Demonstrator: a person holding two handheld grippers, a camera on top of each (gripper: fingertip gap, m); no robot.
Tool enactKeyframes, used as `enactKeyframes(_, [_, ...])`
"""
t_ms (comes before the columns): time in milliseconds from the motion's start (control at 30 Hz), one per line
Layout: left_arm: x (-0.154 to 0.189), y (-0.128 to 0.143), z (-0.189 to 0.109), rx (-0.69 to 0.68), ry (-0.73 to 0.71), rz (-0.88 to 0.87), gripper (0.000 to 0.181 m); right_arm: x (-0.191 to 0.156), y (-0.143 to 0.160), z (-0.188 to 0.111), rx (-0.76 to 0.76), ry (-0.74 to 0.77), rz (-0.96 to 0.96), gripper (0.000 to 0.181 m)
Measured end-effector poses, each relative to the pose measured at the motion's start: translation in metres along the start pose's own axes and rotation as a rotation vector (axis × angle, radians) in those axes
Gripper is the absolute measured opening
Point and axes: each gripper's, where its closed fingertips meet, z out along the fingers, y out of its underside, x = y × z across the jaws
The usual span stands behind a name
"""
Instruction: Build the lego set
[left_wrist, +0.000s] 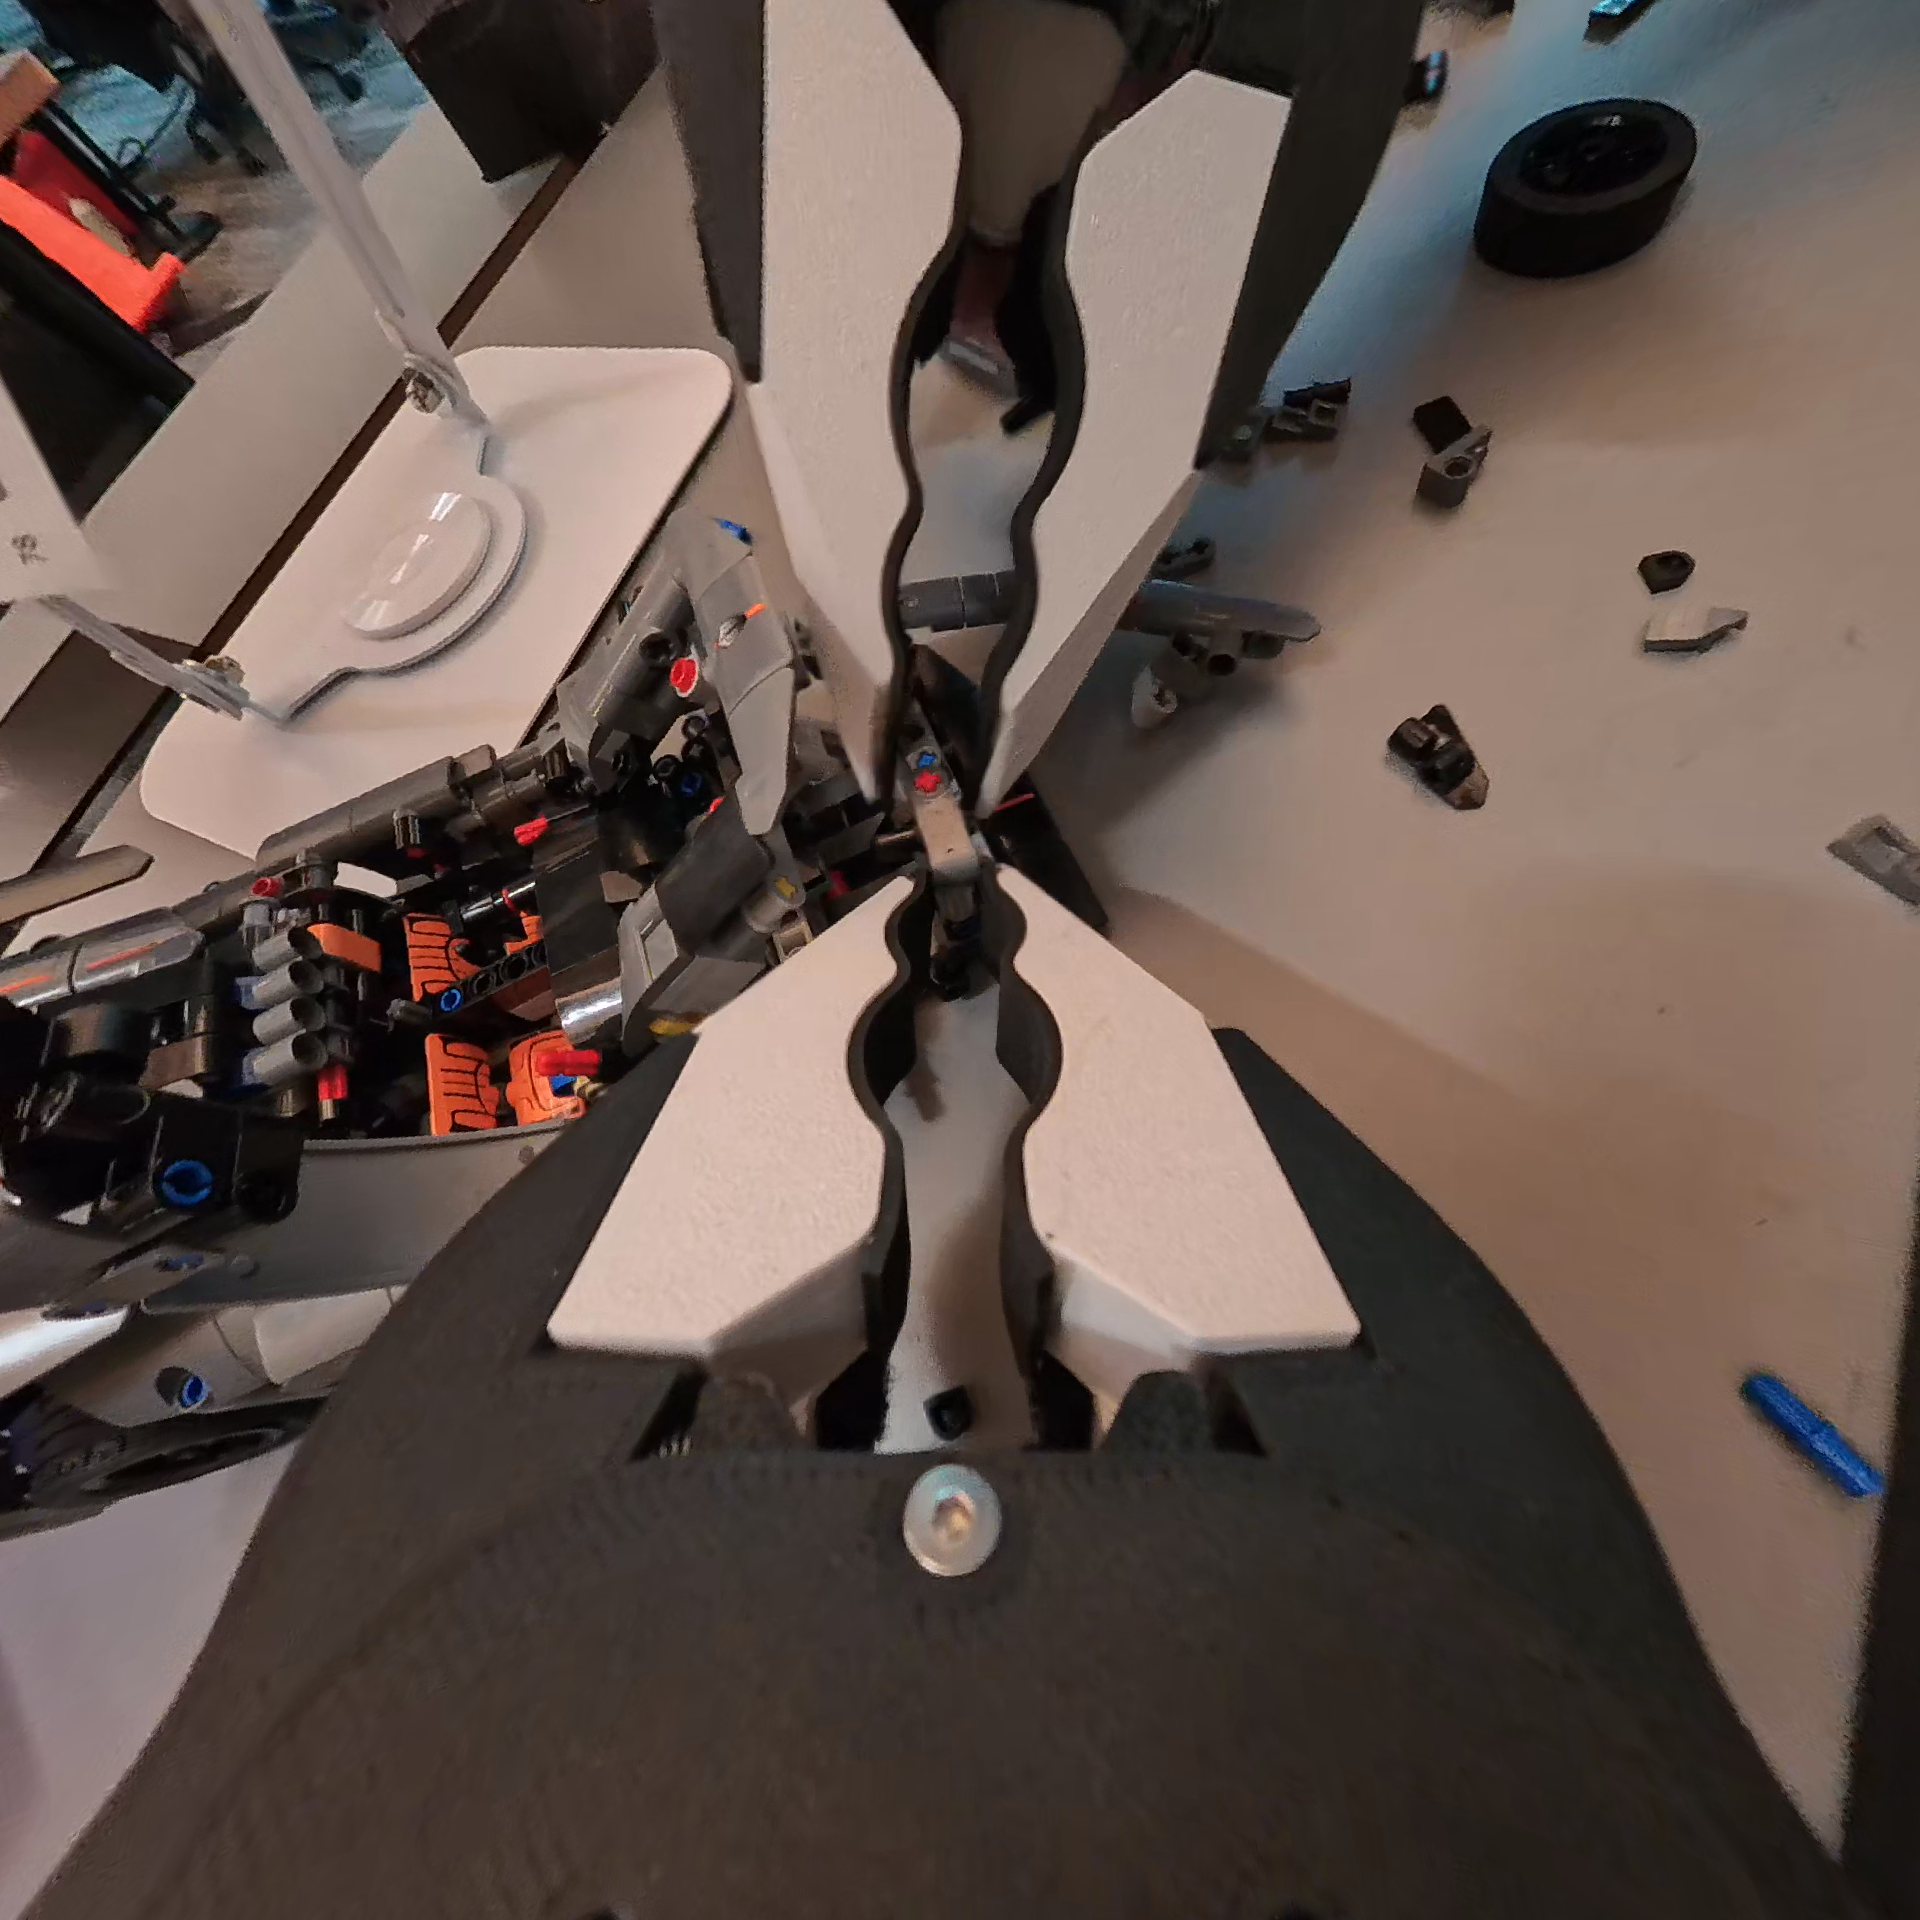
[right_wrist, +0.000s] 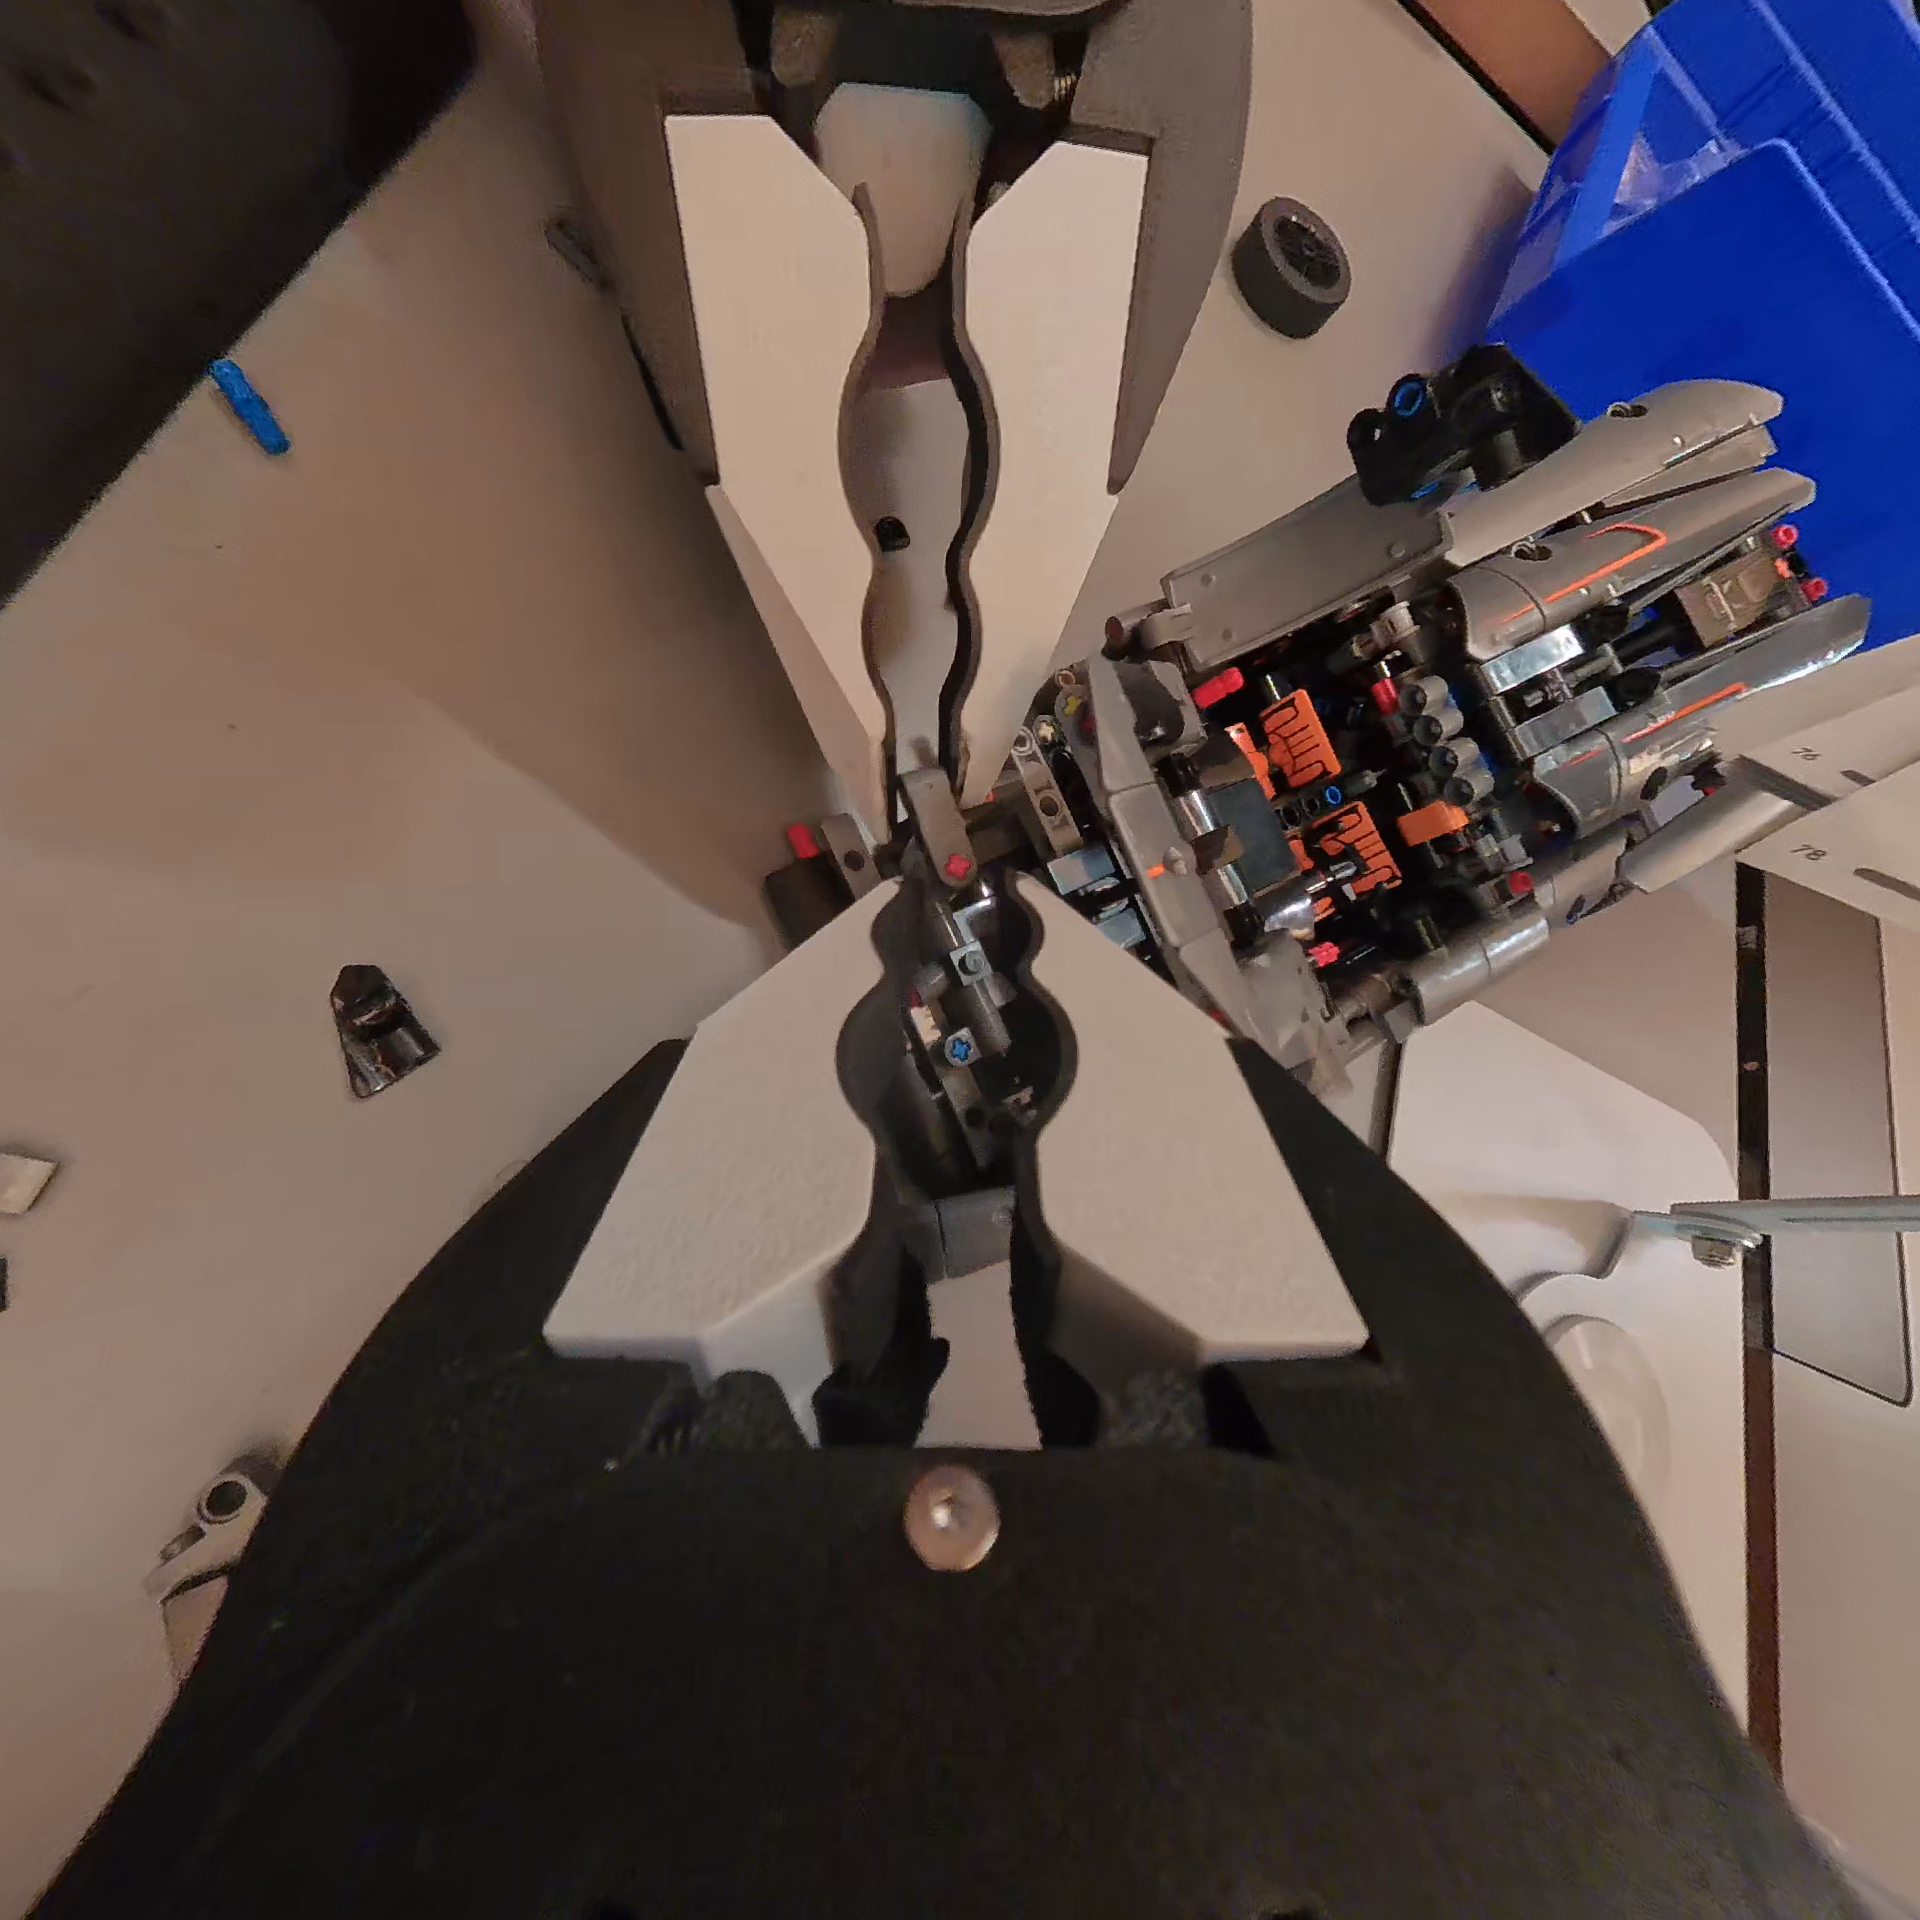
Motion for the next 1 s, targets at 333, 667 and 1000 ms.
enactKeyframes(333, [0.008,-0.003,0.004,-0.029,-0.023,0.111,0.007,-0.012,0.000,-0.003,-0.020,-0.054,-0.051,0.006])
enactKeyframes(667, [0.011,-0.002,0.004,-0.043,-0.031,0.170,0.007,-0.015,0.005,-0.011,-0.034,-0.106,-0.052,0.004])
enactKeyframes(1000, [0.013,-0.002,0.002,-0.029,-0.006,0.151,0.005,-0.016,0.005,-0.010,-0.035,-0.101,-0.064,0.002])
